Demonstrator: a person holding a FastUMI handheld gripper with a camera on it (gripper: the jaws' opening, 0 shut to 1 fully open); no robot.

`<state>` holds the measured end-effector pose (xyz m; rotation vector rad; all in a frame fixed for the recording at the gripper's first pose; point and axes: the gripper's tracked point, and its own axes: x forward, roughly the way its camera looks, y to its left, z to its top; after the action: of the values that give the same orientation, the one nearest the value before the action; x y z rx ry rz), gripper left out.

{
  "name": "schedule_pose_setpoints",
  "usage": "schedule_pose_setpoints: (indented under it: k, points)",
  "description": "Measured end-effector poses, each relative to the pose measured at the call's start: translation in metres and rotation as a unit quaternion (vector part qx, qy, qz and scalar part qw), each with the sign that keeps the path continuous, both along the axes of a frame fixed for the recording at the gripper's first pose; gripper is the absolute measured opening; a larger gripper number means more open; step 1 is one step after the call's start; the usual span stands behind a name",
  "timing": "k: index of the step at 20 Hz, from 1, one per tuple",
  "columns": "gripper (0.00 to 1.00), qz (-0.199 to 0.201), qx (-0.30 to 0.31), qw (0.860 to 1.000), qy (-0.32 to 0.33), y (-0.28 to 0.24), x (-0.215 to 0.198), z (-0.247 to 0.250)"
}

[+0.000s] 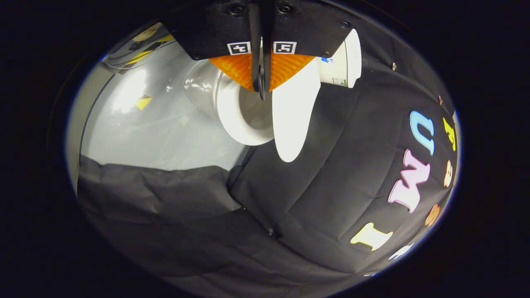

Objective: Open the toilet lid.

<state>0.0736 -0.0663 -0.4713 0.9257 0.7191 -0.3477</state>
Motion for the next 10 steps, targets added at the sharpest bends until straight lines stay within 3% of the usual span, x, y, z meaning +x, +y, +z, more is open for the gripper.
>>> schedule_pose_setpoints:
  k: [5, 10]
  points:
    - [0.06, 0.058, -0.101, 0.993, -0.021, 0.04, 0.016, 0.068]
    - [0.06, 0.109, -0.196, 0.974, -0.034, 0.086, 0.028, 0.122]
